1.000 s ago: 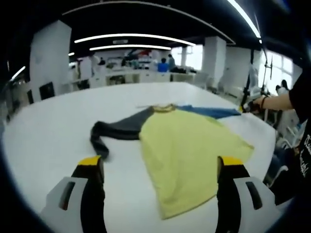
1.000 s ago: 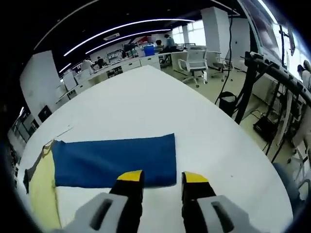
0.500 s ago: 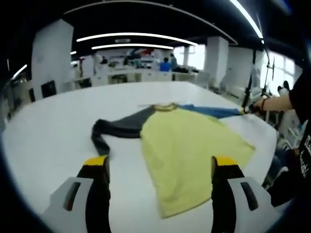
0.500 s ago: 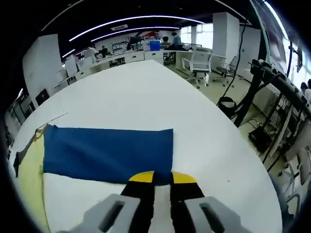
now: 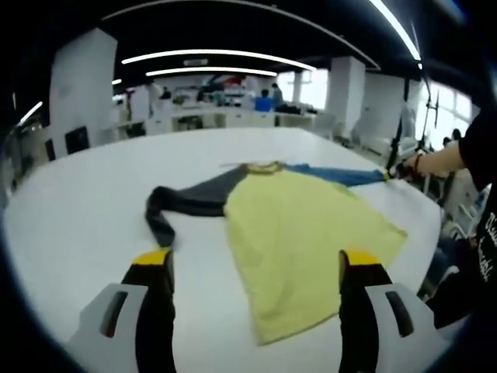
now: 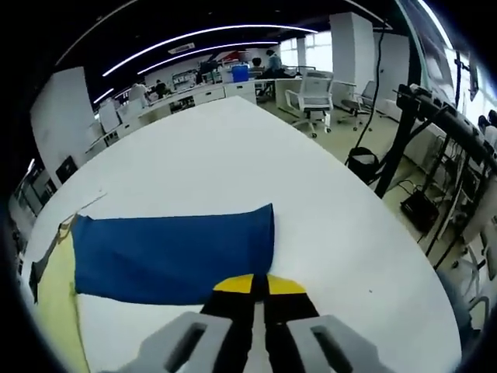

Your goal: Fold the garment on the visible template until the final outline fits inside the template.

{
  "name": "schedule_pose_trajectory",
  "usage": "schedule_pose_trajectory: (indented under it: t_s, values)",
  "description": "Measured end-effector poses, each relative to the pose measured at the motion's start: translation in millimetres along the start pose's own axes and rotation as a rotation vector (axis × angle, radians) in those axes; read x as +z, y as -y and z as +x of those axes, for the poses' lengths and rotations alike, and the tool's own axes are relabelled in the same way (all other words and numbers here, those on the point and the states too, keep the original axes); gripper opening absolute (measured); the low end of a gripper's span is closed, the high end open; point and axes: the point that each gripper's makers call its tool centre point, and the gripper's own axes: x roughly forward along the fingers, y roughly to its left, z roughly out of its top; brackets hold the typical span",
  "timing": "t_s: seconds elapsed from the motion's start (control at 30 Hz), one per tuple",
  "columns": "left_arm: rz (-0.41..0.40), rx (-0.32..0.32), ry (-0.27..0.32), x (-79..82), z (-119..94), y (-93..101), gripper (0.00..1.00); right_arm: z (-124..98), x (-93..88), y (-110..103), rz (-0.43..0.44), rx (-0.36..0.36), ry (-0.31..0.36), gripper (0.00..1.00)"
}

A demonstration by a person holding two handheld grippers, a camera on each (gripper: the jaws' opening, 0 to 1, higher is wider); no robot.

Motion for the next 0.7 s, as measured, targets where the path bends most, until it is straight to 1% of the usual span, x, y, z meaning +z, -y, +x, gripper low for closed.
schedule_pose_trajectory:
  t_s: [0.23, 0.4, 0.63, 0.7]
  values:
    - [0.002, -0.011, 0.004, 0.2, 0, -0.9, 0.91, -9, 5.8, -5, 0.035, 0.014, 0.015, 0.0]
    - [0.004, -0.015, 0.0, -0.2, 0, -0.4, 0.95, -18, 13.4, -17, 0.021, 0.053, 0.038, 0.0]
    - [-0.001, -0.042, -0.009, -2.5, 3, 1.8, 0.96, -23, 20.0, -26, 0.004, 0.081, 0.055, 0.0]
    - [0.006, -0.044, -0.005, -1.6, 3, 1.1, 0.97, -26, 22.3, -33, -0.004, 0.096, 0.063, 0.0]
